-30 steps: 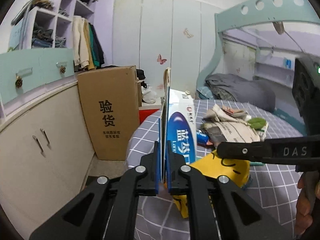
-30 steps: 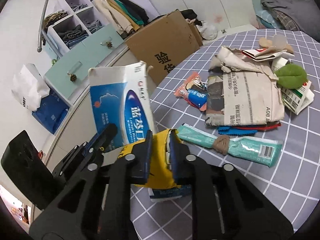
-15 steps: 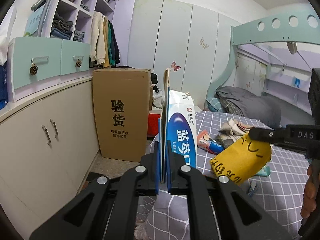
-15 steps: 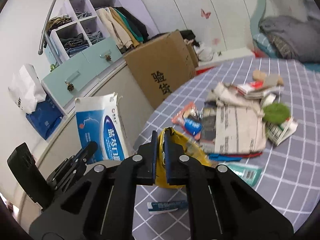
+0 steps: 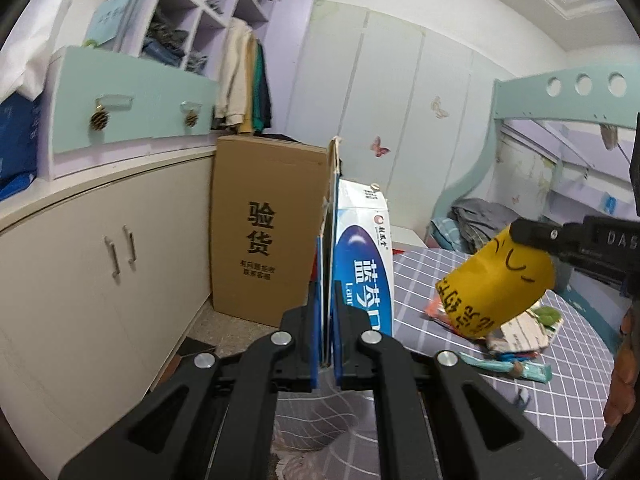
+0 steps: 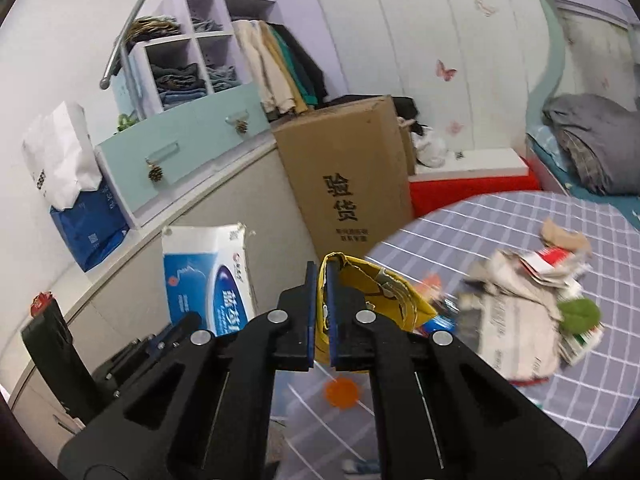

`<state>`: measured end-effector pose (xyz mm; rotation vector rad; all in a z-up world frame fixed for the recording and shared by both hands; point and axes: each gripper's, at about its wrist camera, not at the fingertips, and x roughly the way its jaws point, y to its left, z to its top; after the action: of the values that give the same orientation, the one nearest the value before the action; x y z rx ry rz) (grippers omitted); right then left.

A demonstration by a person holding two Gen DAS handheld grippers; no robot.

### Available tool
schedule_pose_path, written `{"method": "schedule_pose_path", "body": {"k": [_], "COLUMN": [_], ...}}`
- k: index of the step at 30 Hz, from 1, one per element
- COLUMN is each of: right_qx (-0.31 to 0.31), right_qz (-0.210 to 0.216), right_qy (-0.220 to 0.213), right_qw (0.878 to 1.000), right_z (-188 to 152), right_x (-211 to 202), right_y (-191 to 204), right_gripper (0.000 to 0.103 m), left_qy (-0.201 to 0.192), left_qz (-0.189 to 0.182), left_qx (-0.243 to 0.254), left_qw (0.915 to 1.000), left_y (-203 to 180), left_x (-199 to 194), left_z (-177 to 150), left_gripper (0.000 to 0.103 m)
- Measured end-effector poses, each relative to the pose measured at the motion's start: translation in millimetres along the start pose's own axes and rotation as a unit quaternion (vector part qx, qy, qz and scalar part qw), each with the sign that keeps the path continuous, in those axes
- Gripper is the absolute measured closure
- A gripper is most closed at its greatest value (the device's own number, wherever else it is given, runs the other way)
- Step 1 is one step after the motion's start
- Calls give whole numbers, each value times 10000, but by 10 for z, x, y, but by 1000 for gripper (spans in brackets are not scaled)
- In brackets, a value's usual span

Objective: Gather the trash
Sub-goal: 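Carry the toothpaste box and yellow bag to the wastebasket with both grippers, then open both grippers to drop the box and bag into the wastebasket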

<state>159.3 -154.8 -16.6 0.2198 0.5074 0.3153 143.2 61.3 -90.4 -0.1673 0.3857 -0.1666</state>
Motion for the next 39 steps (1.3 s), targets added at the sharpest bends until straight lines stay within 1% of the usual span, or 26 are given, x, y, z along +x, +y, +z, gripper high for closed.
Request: {"method": "schedule_pose_path", "body": {"k": [5,10,11,13,14,17,18,20,23,25,26,29,33,36,39], "right_qx": [-186,-315,-332,-386,-439,-591,-633,-528,-681,-673,-717,-861,-923,-970,-977], "right_qz": [397,702,756,818,826,855,841,932,698,705,664,547,369,263,181], "right_qy": [198,635,770,989,1130,1479,1626,1902,2229,2325,2326,2302,2239,2118,1977], "right_qw": [9988,9950,9936,9910,9892,9835,9811,9759,9700,9677,9676,9678,9695,9721,9752], "right_z": [42,-98,-154,-253,-321,-517,-583,-718,-950,-1042,-1091,-1170,-1228,-1234,-1212], "right_x": [390,938,1110,1384,1551,2003,2131,2424,2757,2830,2835,2806,2737,2683,2628], "right_y": [439,851,942,1084,1166,1359,1405,1458,1517,1528,1529,1528,1492,1470,1436], "right_gripper": [98,98,98,98,98,98,96,94,85,67,63,60,55,51,49], "left_qy": [57,232,274,359,460,678,756,918,1152,1303,1370,1526,1645,1698,1735], "left_qz": [255,812,930,1219,1430,1809,1926,2056,2178,2198,2199,2192,2132,2079,2071], "left_qx": [-301,-517,-547,-585,-649,-777,-793,-864,-942,-981,-987,-1012,-1006,-985,-947], "left_qw": [9992,9951,9938,9902,9865,9781,9751,9705,9646,9618,9608,9584,9578,9582,9581], "left_y": [369,935,1038,1241,1399,1714,1812,1977,2164,2246,2276,2329,2322,2290,2257], "left_x": [51,155,173,221,265,358,398,477,593,664,698,788,880,917,948], "left_z": [13,-87,-119,-179,-230,-348,-393,-475,-608,-694,-728,-816,-872,-886,-895], "left_gripper": [98,98,98,98,98,98,98,98,98,98,98,98,97,97,97]}}
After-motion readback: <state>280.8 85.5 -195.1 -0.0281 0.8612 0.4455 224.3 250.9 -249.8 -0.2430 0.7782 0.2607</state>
